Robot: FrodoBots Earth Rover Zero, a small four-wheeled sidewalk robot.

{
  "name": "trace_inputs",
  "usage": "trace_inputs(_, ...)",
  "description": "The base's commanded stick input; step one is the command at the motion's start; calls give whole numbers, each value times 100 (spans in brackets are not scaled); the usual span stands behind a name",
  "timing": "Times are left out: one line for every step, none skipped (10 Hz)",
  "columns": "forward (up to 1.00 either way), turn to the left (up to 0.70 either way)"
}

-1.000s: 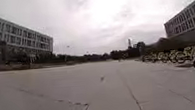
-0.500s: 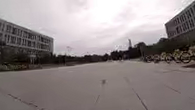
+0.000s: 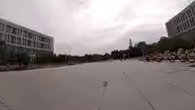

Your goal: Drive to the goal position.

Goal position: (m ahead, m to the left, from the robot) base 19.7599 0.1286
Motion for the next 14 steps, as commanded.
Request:
trace_inputs(70,-26)
trace_inputs(70,-29)
trace_inputs(70,-21)
trace_inputs(70,-8)
trace_inputs(70,0)
trace_inputs(70,0)
trace_inputs(70,0)
trace_inputs(70,0)
trace_inputs(70,0)
trace_inputs(70,0)
trace_inputs(70,0)
trace_inputs(70,0)
trace_inputs(70,0)
trace_inputs(70,0)
